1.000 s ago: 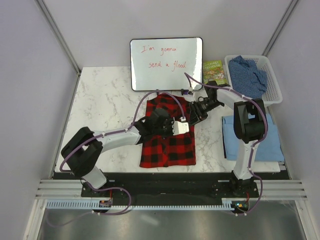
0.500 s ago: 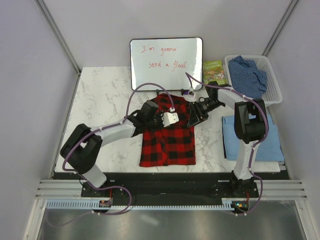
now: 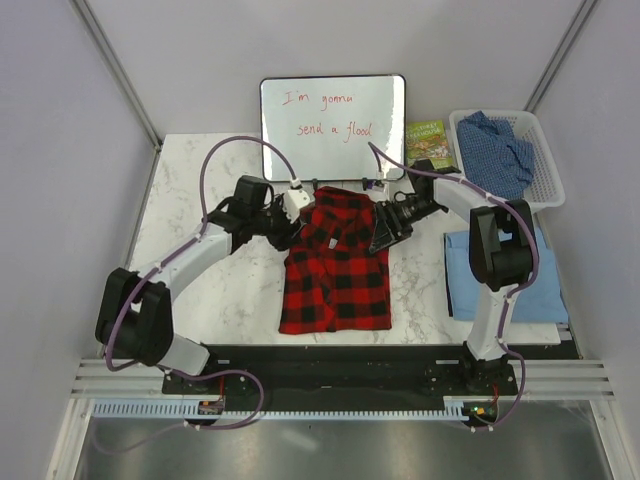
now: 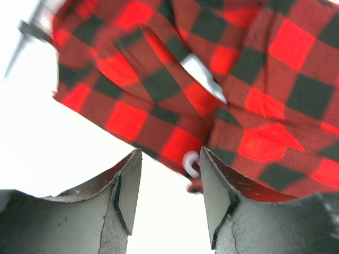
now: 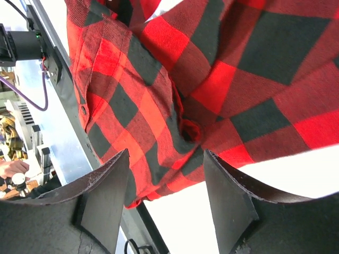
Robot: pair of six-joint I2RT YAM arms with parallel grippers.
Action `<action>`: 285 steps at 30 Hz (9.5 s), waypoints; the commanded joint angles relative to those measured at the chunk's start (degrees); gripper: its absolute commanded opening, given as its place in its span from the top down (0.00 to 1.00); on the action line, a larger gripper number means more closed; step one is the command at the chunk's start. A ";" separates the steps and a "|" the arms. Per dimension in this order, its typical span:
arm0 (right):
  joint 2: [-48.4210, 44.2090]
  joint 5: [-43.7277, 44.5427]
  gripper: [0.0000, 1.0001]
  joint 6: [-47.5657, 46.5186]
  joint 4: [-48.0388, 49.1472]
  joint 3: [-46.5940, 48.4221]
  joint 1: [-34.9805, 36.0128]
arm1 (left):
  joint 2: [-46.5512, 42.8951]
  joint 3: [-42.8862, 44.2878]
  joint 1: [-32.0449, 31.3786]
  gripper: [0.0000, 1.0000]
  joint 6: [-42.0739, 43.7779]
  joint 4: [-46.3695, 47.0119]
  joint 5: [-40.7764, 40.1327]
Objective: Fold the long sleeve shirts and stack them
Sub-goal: Fold the shirt
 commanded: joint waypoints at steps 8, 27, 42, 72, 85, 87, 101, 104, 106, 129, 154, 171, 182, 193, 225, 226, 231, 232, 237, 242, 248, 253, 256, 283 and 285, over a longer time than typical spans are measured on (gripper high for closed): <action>-1.29 4.86 0.36 3.91 5.48 -3.04 3.85 | 8.00 3.70 4.08 0.43 2.12 -12.84 10.89; -6.91 7.49 1.00 5.50 6.19 -5.85 2.45 | 13.99 9.67 2.94 0.71 6.61 -15.38 13.70; -1.48 14.44 1.00 3.29 9.35 -6.20 0.60 | 24.54 14.95 1.09 0.98 0.81 -13.64 -1.76; -5.88 -5.08 0.53 12.09 19.19 -24.58 8.88 | 20.54 -8.45 -1.21 0.35 -51.49 15.37 29.34; -17.71 -15.43 0.54 13.99 19.32 -25.94 10.61 | 7.79 -13.16 0.13 0.35 -56.31 19.76 40.33; -20.80 -15.01 0.53 20.85 23.92 -29.48 14.30 | 5.56 -17.38 -2.58 0.35 -58.60 21.26 39.89; 4.94 -11.48 0.57 3.74 9.01 -28.88 14.05 | 22.25 -22.58 0.03 0.36 -64.50 25.13 34.52; -0.92 -11.92 0.58 2.86 8.82 -29.23 14.05 | 14.72 -22.67 0.47 0.35 -62.40 25.84 40.41; -7.40 -12.89 0.57 3.74 8.74 -28.88 14.05 | 3.74 -20.49 0.47 0.34 -53.20 15.76 40.60; 5.91 1.87 0.54 9.98 17.70 -0.05 15.80 | -18.36 -0.88 -28.70 0.33 -12.51 -10.55 -6.35; 12.16 0.81 0.57 8.84 18.76 -1.11 15.72 | -10.19 -34.00 -48.13 0.39 13.46 26.18 -33.23; 4.17 -1.73 0.55 10.32 22.80 -12.09 20.20 | -17.38 -23.65 -54.00 0.98 9.43 2.31 -29.91; -3.23 2.30 0.02 3.83 9.89 2.65 16.25 | -22.31 -7.14 -55.95 0.98 -3.06 -24.51 -15.66; 12.66 11.63 0.10 -1.45 6.45 21.21 10.80 | -7.74 10.89 -35.93 0.98 6.58 -29.37 -4.95; 5.39 1.16 0.43 -2.94 8.74 3.54 13.96 | 8.72 2.83 -18.33 0.98 18.82 -10.20 -1.68; 5.48 1.69 0.36 -3.03 8.30 4.60 13.00 | 8.72 2.47 -18.33 0.98 18.73 -9.85 -1.59; 8.37 0.02 0.37 -1.81 5.66 14.17 11.23 | 7.14 2.82 -18.60 0.98 19.43 -9.76 -0.36; 9.07 -0.06 0.41 -1.37 5.57 15.32 11.23 | 6.96 3.08 -18.51 0.98 19.70 -9.76 -0.62; 13.38 -0.33 0.48 -1.18 5.05 19.63 12.20 | 6.87 5.01 -18.51 0.98 21.63 -10.81 -1.59; 14.26 0.81 0.62 -3.37 4.78 17.45 13.87 | 7.14 5.63 -18.51 0.98 22.51 -11.08 -2.12; 15.93 1.43 0.73 -6.90 3.20 13.93 14.66 | 8.27 8.97 -18.07 0.98 23.82 -11.43 -3.44; 16.02 1.69 0.78 -8.04 2.59 14.01 14.66 | 10.47 13.36 -16.58 0.98 25.32 -12.13 -3.70; 15.94 1.26 0.79 -8.39 2.32 14.19 14.66 | 12.23 14.86 -15.79 0.98 26.73 -12.05 -4.05; 10.43 12.86 0.43 -4.36 -1.63 34.33 4.74 | 7.57 18.81 -4.91 0.39 8.13 -22.41 2.88; 6.20 10.49 0.43 -4.44 -2.68 30.47 4.29 | 10.54 20.31 -2.88 0.38 5.04 -23.91 5.43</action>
